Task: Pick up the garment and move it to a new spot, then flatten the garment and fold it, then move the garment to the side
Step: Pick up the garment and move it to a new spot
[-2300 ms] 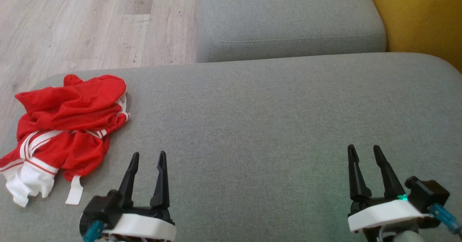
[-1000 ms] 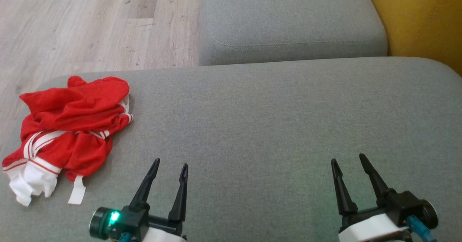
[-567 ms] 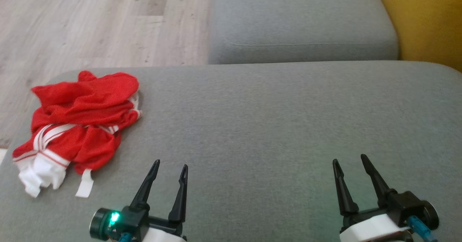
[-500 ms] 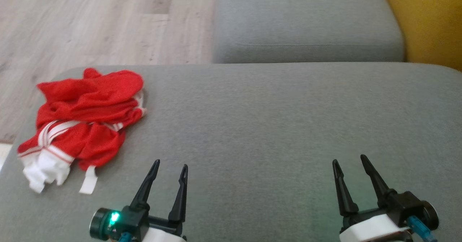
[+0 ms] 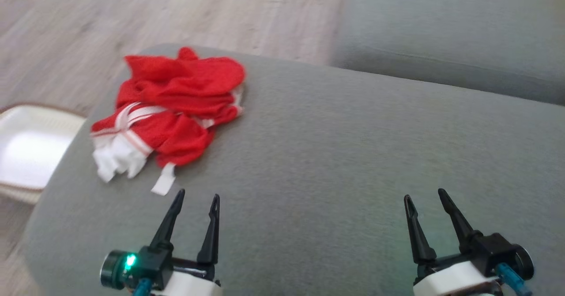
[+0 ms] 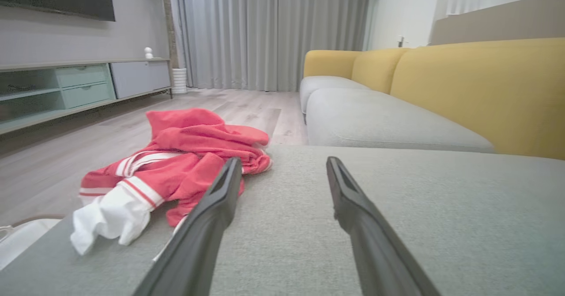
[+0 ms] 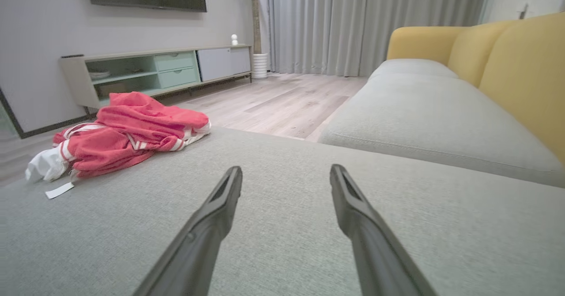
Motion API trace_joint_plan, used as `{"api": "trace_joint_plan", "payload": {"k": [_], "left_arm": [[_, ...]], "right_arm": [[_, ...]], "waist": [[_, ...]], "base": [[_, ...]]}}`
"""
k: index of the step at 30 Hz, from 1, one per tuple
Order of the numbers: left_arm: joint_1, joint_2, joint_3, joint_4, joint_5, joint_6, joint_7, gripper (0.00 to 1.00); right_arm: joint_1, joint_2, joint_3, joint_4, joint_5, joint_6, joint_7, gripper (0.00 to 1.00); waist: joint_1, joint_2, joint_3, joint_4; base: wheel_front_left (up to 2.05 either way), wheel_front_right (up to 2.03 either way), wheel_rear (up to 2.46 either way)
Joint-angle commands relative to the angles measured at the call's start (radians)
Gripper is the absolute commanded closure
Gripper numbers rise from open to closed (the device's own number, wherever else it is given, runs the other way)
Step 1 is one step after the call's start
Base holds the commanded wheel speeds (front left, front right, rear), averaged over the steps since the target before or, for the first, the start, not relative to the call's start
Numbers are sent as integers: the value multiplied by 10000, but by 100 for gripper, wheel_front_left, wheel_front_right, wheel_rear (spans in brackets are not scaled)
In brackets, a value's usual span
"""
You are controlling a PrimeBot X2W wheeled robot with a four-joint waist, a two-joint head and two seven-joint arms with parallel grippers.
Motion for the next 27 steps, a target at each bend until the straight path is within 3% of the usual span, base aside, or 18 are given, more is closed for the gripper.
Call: {"api": "trace_joint_plan", "payload": {"k": [1, 9, 20, 27], "left_arm": [[-574, 8, 429, -353, -31, 39, -97, 0], [-595, 8, 727, -538, 24, 41, -97, 0], [-889, 47, 1011, -1049, 3, -126, -97, 0], [-3302, 895, 1204, -1831, -191, -510, -97, 0]], "right_arm": [[-603, -89, 230, -263, 6, -7, -118, 0], [-714, -89, 237, -133, -67, -7, -118, 0], [-822, -89, 349, -214, -332, -7, -118, 0], [-1514, -178, 19, -425, -1134, -7, -118, 0]], "waist": [[-1, 0, 201, 584], [-1, 0, 402, 1444], [-1, 0, 881, 1673], [-1, 0, 2394, 1231]], "base": [[0, 0, 0], [0, 0, 0], [0, 0, 0], [0, 0, 0]]}}
